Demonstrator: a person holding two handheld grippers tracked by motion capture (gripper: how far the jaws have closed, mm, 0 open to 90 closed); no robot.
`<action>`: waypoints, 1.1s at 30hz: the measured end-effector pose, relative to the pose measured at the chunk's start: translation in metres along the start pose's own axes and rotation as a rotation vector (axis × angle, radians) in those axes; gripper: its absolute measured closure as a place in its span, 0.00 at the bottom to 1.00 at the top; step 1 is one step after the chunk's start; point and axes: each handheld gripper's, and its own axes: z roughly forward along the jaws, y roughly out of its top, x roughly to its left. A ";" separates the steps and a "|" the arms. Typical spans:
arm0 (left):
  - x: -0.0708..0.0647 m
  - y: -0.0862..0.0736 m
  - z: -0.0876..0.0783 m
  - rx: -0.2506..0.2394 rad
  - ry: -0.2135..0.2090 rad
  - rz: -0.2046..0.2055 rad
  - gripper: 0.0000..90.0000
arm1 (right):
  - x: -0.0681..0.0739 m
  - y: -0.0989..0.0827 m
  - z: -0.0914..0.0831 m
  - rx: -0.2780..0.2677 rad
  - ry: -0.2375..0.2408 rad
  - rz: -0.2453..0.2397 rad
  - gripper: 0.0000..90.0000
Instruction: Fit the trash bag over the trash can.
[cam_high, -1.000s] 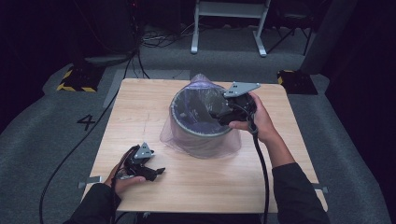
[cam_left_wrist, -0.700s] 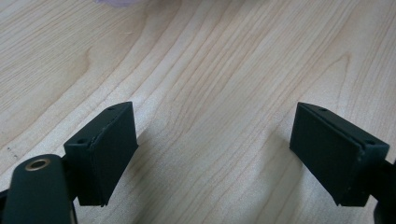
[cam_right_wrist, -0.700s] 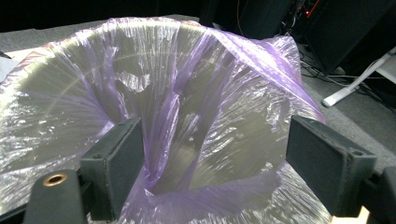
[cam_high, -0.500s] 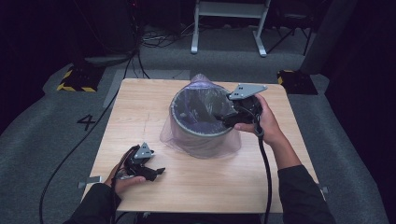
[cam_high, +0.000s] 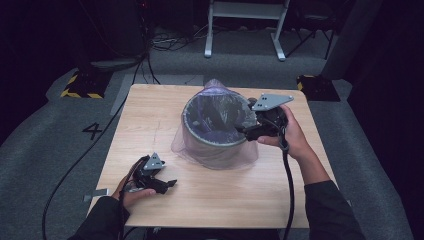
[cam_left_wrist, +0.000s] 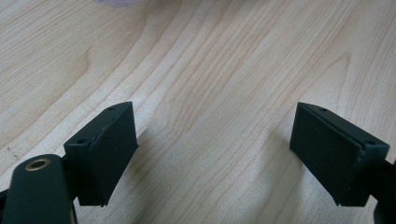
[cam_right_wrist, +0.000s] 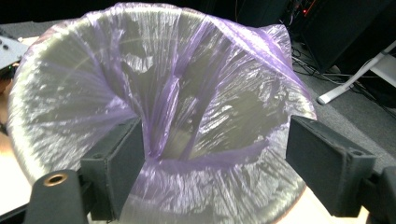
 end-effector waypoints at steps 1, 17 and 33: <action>0.000 0.000 0.000 0.000 -0.001 0.000 0.16 | 0.000 -0.001 -0.001 0.000 -0.004 -0.001 0.21; 0.000 0.000 0.000 0.000 0.000 -0.001 0.16 | 0.003 -0.015 -0.017 0.022 -0.010 -0.017 0.21; 0.000 0.000 0.000 0.000 -0.001 0.001 0.16 | 0.011 -0.034 -0.027 0.051 -0.012 -0.045 0.21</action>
